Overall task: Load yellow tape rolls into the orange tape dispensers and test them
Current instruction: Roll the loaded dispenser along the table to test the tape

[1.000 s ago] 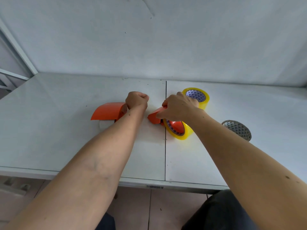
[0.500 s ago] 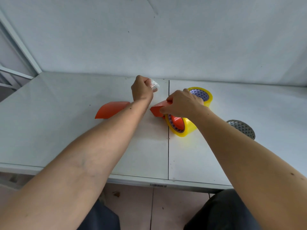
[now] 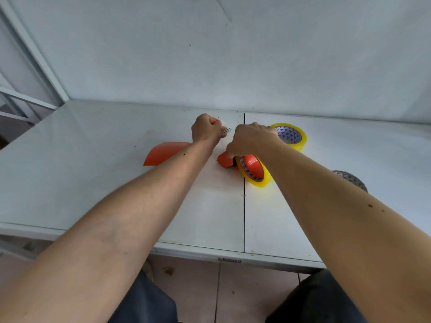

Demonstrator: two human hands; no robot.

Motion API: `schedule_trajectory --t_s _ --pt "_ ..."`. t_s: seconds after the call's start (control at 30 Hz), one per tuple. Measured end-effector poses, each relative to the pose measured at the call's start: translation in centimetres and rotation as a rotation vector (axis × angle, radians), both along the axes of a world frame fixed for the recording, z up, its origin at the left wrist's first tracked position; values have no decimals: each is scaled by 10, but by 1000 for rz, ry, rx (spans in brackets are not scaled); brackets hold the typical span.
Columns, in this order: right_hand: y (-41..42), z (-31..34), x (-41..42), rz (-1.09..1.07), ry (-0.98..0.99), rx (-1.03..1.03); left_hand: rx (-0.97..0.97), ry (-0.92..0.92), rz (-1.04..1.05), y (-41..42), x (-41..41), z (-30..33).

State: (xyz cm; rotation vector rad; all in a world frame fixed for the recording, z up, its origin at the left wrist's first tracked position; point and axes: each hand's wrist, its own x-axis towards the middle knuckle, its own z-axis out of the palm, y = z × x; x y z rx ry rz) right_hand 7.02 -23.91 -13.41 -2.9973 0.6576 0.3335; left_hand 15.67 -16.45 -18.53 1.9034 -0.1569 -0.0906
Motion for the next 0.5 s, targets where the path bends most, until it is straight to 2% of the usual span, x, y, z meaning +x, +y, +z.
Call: schedule_trajectory --t_s 0.13,0.23,0.5 --pt "4 2 6 52 78 -131 -53 139 28 1 3 4" --pt "4 6 9 119 143 -238 -81 174 9 0 2 5" --pt "8 11 16 151 151 -231 -139 232 15 7 -2 7"
